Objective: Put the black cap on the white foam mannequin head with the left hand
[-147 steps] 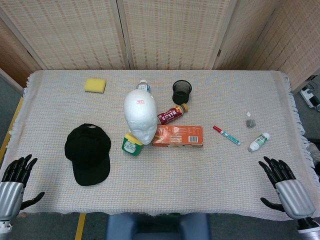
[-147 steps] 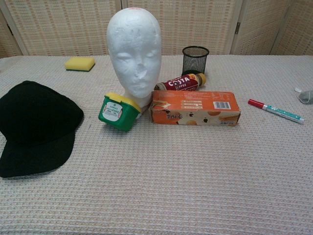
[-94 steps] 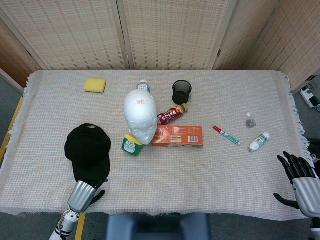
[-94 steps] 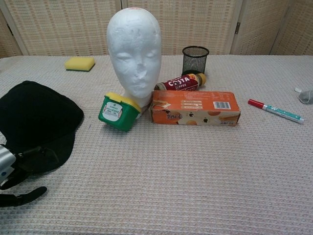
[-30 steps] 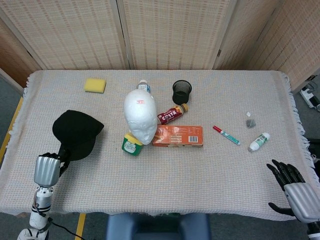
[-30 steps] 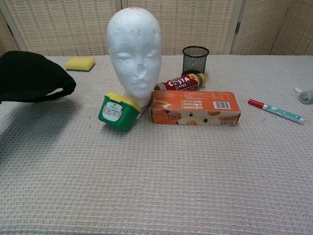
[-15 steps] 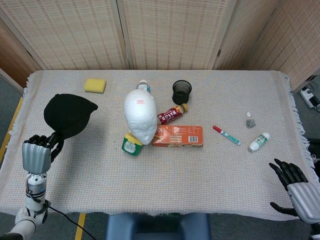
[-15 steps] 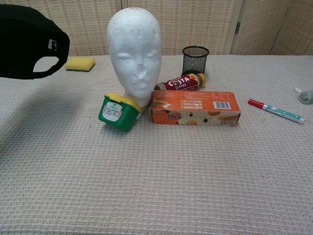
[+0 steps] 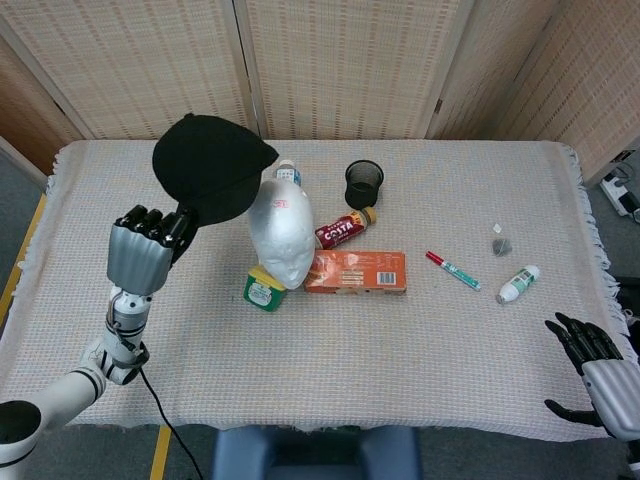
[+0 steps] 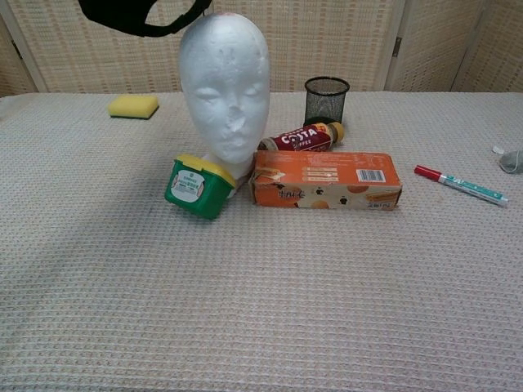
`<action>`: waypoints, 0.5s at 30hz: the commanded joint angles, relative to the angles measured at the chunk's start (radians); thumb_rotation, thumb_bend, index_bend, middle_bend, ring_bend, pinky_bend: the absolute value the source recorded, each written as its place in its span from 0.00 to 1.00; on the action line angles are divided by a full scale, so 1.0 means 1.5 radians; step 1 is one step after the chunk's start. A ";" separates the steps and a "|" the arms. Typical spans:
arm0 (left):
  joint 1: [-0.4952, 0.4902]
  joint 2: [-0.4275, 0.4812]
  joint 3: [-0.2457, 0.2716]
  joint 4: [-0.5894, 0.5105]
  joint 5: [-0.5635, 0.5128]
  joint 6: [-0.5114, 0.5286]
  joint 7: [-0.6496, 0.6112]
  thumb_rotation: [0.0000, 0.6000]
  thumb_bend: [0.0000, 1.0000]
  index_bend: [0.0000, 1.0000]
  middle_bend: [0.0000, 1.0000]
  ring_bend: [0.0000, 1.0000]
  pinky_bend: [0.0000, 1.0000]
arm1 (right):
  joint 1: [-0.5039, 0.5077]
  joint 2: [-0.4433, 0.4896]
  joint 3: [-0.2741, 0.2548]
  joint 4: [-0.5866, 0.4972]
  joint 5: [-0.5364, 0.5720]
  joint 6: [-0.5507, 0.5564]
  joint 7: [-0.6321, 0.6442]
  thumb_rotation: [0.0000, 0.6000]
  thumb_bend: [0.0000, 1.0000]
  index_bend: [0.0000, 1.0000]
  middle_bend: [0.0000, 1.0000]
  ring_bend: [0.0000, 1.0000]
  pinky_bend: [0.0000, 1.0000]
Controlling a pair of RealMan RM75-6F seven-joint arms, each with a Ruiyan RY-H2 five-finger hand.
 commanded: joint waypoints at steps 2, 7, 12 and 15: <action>-0.040 -0.019 -0.009 -0.015 0.021 -0.033 0.032 1.00 0.52 0.67 1.00 0.99 1.00 | 0.003 0.002 0.005 0.003 0.010 -0.003 0.009 1.00 0.07 0.00 0.00 0.00 0.00; -0.059 -0.058 0.003 0.014 0.037 -0.048 0.040 1.00 0.52 0.67 1.00 0.99 1.00 | 0.005 0.006 0.010 0.007 0.020 -0.005 0.022 1.00 0.07 0.00 0.00 0.00 0.00; -0.051 -0.108 0.038 0.056 0.059 -0.048 0.026 1.00 0.52 0.68 1.00 0.99 1.00 | 0.002 0.009 0.011 0.009 0.018 0.003 0.033 1.00 0.07 0.00 0.00 0.00 0.00; -0.034 -0.132 0.058 0.079 0.067 -0.041 0.012 1.00 0.52 0.68 1.00 0.99 1.00 | 0.000 0.011 0.011 0.011 0.017 0.008 0.038 1.00 0.07 0.00 0.00 0.00 0.00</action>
